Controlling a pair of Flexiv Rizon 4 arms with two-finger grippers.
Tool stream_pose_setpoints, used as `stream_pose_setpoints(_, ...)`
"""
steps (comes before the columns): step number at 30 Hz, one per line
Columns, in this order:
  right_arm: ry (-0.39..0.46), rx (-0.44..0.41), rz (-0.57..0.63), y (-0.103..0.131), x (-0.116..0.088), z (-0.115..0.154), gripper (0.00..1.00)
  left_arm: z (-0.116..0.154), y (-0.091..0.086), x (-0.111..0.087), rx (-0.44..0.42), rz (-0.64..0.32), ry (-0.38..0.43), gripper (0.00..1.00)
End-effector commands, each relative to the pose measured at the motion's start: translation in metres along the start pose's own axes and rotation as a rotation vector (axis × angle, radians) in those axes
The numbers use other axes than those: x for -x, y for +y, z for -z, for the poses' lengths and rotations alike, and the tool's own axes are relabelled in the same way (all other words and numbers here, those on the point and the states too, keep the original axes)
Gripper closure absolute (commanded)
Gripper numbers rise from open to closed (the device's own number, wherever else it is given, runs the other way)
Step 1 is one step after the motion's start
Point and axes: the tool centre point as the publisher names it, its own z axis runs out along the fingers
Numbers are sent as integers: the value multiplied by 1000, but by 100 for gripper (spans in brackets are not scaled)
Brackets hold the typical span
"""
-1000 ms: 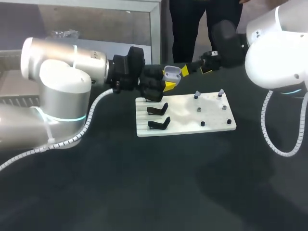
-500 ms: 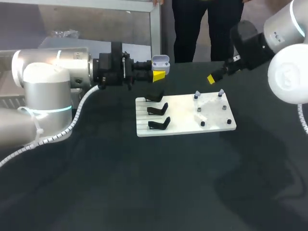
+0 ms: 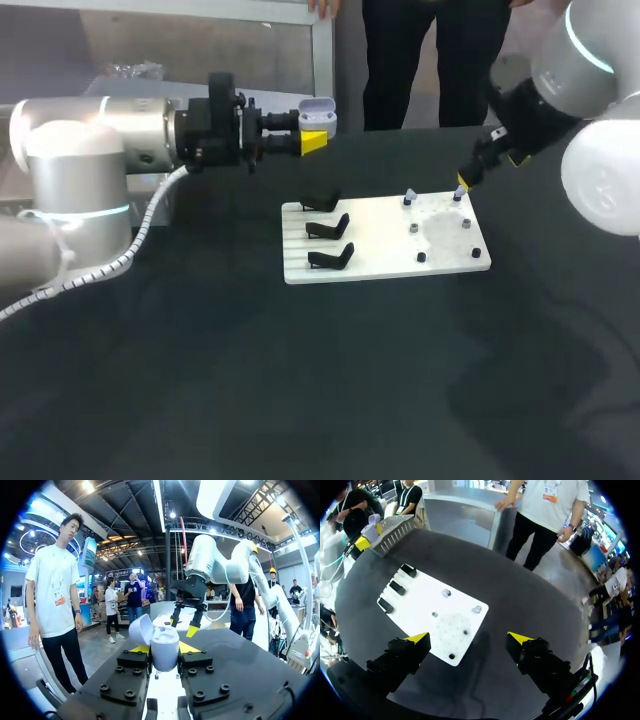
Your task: Pick up each earbud case from the left stands, insert the matching earbuds, close the lid, and place the case in the box.
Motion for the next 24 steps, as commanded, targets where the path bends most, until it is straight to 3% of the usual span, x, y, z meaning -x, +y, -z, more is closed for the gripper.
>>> stream_pose_setpoints(1, 7, -83, -8, -1, -2, -4, 0, 4, -5, 0, 11, -5, -3, 100)
stream_pose_setpoints(4, 32, -122, 0, -4, -2, -4, 0, 5, -3, 0, 12, -11, -5, 100)
stream_pose_setpoints(14, 77, -108, -12, -6, 1, -4, 0, 1, 9, -4, 9, 4, 11, 100)
stream_pose_setpoints(22, 147, -120, 5, 0, 10, -25, 0, 2, 9, -5, 0, 15, 11, 100)
stream_pose_setpoints(24, 164, -128, 2, 4, 12, -31, 12, 2, 9, -5, 0, 15, 11, 100)
